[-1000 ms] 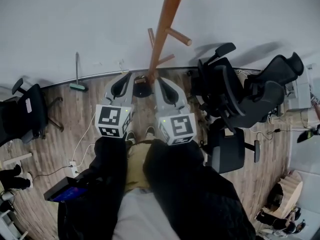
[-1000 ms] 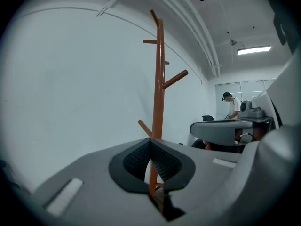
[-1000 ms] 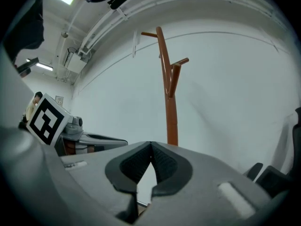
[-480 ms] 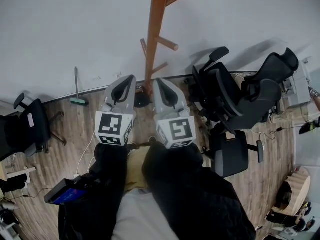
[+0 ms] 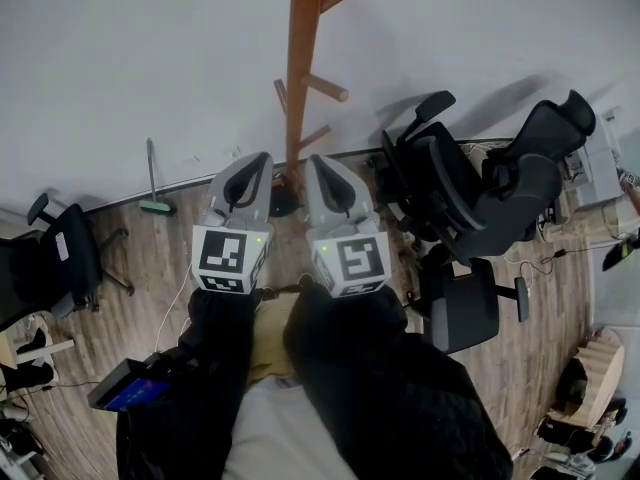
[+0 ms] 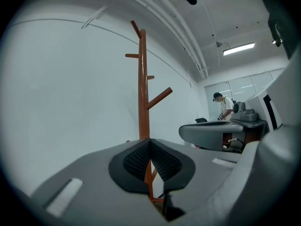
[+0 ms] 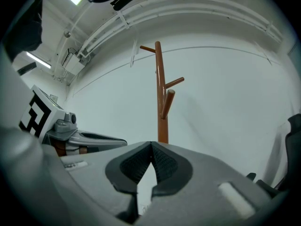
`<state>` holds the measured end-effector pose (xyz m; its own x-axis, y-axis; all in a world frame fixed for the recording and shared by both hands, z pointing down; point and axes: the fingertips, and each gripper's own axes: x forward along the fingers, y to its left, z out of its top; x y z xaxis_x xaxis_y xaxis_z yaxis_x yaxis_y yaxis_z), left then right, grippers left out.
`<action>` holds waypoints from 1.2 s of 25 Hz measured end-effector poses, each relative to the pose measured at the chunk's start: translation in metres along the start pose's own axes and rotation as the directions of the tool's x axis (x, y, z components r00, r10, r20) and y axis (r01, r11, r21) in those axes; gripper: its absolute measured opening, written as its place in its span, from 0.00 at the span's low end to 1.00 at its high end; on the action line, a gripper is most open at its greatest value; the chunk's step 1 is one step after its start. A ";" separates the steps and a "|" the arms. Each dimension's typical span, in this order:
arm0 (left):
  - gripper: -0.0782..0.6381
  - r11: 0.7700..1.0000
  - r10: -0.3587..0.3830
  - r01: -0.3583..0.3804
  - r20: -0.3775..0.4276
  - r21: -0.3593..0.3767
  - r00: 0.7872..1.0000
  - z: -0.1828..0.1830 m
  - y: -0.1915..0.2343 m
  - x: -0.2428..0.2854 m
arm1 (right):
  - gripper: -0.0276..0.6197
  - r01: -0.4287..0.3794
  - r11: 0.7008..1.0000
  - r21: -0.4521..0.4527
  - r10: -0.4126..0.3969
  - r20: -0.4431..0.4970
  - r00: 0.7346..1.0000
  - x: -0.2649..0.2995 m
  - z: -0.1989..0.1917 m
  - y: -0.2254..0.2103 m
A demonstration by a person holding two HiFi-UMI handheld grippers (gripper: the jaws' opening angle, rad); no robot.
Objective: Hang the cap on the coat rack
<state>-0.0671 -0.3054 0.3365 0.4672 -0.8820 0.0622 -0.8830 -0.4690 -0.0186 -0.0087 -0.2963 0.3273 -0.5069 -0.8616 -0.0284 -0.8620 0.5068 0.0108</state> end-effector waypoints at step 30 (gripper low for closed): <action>0.11 1.000 -0.012 0.012 -0.027 -0.004 1.000 -0.005 -0.007 0.005 | 0.03 0.003 1.000 -0.027 -0.003 -0.007 1.000 0.001 0.006 -0.002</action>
<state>-0.0591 -0.3067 0.3416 0.4761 -0.8748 0.0893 -0.8777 -0.4791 -0.0135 -0.0074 -0.2981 0.3214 -0.5042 -0.8633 -0.0218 -0.8633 0.5032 0.0374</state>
